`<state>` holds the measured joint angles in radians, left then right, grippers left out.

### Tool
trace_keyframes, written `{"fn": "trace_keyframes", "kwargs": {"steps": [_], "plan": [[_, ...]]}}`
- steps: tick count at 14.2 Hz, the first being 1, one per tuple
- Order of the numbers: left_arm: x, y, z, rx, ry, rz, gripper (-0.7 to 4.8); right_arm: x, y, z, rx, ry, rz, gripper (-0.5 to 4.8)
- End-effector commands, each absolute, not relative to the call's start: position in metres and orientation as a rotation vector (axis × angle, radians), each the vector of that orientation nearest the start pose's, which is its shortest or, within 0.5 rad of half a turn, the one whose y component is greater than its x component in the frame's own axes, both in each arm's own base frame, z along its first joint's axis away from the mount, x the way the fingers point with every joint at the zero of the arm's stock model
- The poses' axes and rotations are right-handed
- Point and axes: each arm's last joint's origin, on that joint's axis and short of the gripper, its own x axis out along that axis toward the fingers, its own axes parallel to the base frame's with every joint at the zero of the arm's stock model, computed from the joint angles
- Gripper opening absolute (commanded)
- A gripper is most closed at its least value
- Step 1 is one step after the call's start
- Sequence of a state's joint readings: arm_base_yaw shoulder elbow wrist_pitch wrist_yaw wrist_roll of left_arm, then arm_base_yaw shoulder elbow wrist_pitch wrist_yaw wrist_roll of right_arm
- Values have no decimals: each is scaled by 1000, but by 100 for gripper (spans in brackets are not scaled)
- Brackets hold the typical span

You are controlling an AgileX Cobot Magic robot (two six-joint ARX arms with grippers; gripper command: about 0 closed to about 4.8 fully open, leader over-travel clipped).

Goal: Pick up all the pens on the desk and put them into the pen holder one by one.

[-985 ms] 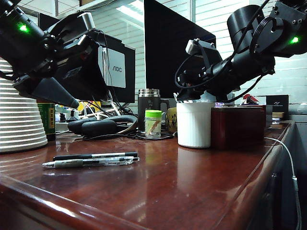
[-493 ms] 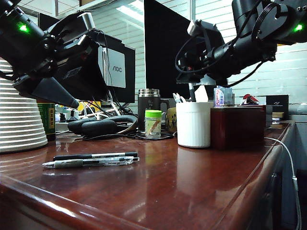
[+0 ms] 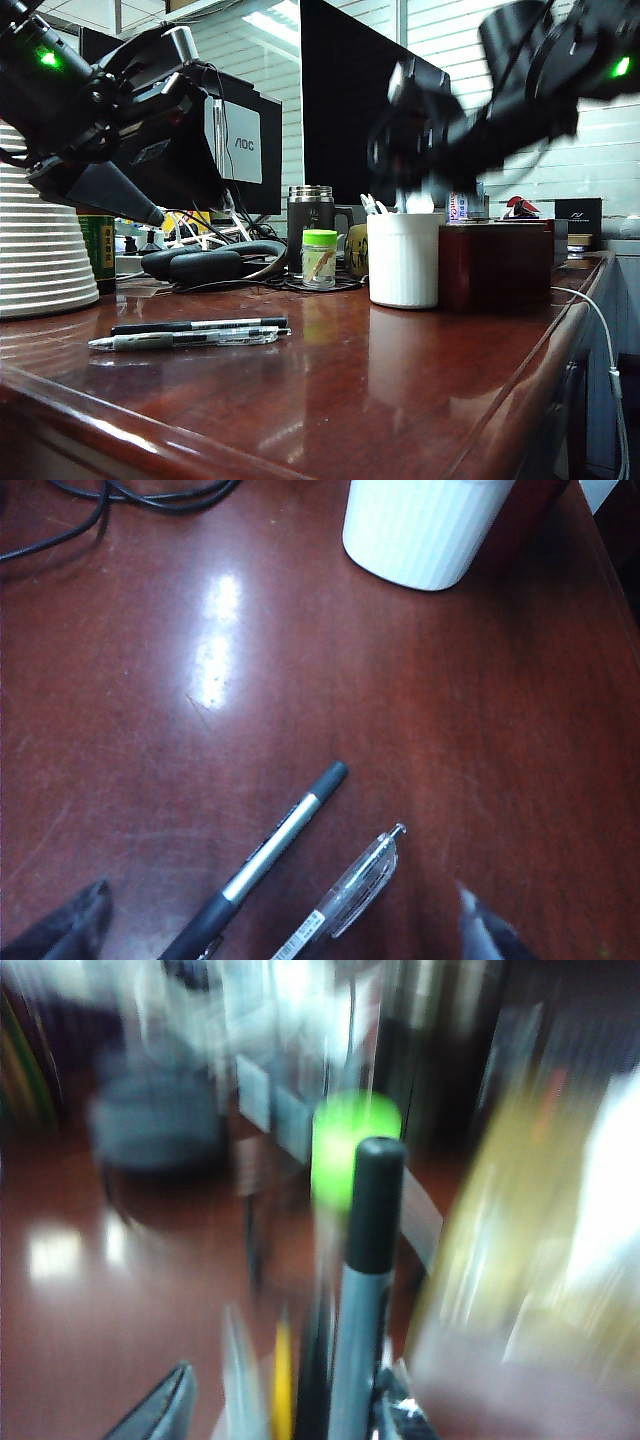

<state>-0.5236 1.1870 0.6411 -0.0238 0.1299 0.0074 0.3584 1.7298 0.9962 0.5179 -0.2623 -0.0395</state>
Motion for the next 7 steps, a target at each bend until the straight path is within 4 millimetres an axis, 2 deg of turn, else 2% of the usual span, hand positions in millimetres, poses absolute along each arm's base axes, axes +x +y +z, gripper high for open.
{"fn": "trace_keyframes", "kwargs": {"steps": [1, 3, 4, 5, 7], "plan": [[209, -125, 222, 121, 559, -645, 479, 349, 139, 240, -45, 133, 625, 238], [209, -125, 222, 121, 559, -645, 479, 347, 139, 232, -48, 209, 627, 231], [209, -125, 222, 121, 559, -645, 479, 347, 139, 228, -50, 250, 626, 177], [209, -125, 222, 121, 559, -645, 479, 346, 139, 226, -51, 272, 626, 151], [209, -125, 222, 121, 559, -645, 479, 346, 139, 225, -62, 274, 627, 148]]}}
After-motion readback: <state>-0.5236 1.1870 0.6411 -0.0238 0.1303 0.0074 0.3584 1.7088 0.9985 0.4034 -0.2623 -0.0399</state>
